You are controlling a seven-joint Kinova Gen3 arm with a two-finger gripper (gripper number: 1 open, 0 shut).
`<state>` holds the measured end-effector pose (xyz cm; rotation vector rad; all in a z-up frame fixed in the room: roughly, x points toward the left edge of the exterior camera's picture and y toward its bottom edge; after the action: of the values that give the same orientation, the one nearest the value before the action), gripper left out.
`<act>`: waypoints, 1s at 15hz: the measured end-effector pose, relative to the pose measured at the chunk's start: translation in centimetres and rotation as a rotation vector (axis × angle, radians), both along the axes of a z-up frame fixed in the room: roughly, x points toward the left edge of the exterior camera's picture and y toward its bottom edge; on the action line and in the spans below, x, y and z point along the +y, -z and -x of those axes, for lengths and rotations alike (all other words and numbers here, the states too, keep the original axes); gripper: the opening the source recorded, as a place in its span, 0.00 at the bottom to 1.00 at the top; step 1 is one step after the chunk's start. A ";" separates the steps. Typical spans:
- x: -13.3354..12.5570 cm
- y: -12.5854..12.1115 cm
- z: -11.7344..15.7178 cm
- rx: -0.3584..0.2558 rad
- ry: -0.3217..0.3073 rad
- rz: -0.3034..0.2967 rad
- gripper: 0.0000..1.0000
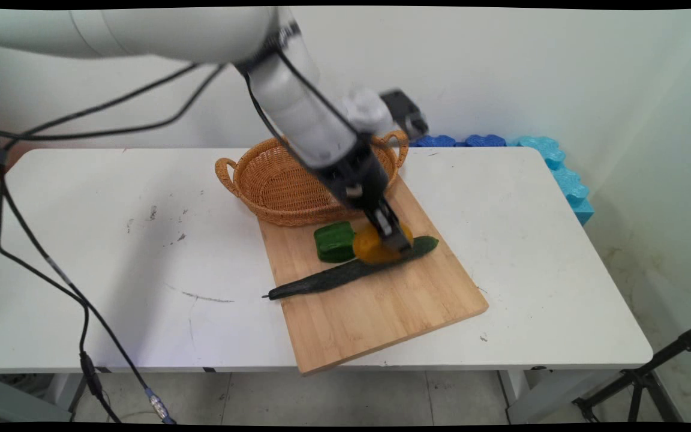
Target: Place the picked object in the vegetable basket
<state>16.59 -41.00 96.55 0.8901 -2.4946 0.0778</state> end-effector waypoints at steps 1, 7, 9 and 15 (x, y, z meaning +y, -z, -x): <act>-0.5 -1.0 -0.8 0.001 -0.035 0.004 0.00; -4.4 -3.7 -5.9 -0.029 -0.224 0.049 0.00; -5.9 -3.6 -8.0 -0.054 -0.290 0.068 0.00; -9.1 -1.0 -12.6 -0.119 -0.413 0.094 0.00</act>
<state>29.19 -50.07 97.60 1.3798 -2.3502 0.3918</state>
